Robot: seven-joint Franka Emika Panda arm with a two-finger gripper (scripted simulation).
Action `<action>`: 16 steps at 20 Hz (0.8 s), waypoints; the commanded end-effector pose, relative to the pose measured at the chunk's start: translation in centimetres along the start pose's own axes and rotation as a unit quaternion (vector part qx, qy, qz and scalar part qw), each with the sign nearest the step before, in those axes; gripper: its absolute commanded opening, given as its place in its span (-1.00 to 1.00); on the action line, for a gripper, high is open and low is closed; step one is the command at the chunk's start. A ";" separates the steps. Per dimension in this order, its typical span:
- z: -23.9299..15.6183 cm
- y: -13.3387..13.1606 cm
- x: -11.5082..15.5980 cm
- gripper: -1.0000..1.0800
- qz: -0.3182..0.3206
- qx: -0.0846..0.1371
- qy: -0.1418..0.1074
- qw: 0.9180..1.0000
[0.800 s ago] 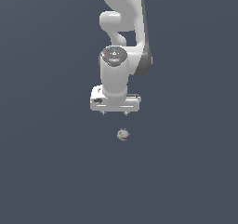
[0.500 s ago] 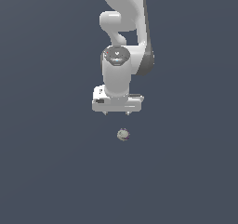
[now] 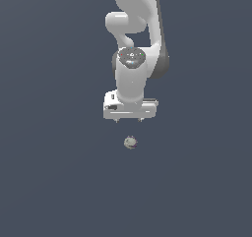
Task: Pick up the object and move it to a goal position.
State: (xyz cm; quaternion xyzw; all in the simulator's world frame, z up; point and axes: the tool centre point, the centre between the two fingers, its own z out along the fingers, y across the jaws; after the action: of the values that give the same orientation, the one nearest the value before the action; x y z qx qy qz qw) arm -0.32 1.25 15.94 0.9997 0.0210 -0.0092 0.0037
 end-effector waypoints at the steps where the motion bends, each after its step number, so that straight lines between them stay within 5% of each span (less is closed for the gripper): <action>1: 0.2 0.0 0.2 0.92 0.006 0.000 0.000 1.000; 16: 5.0 -0.7 3.2 0.92 0.131 0.005 0.006 0.991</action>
State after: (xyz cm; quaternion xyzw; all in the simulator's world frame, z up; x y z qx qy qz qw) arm 2.38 1.94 11.46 0.9955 -0.0944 -0.0039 0.0002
